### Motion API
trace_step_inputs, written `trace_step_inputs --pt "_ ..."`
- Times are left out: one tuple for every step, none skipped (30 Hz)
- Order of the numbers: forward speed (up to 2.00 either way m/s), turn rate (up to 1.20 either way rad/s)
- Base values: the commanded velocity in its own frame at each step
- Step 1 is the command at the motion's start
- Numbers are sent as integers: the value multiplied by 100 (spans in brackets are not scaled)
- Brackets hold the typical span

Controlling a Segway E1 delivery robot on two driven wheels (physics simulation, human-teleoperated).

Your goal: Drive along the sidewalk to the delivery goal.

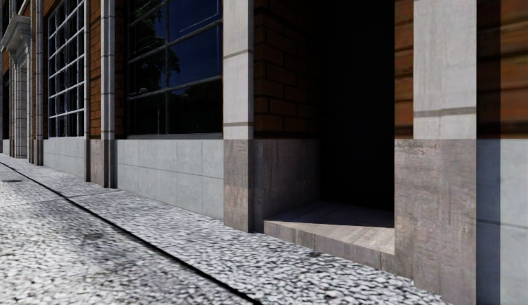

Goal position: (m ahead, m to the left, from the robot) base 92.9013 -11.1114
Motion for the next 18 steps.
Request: trace_step_inputs --pt "0 0" --pt "0 0" --pt "0 0" --pt "0 0" --pt "0 0" --pt "0 0" --pt "0 -4" --pt "0 -4" --pt "0 -6" --pt "0 -18" --pt "0 -18" --pt "0 -45" --pt "0 -58" --pt "0 -62" --pt "0 -62" --pt "0 -63" --pt "0 -65" --pt "0 -65"
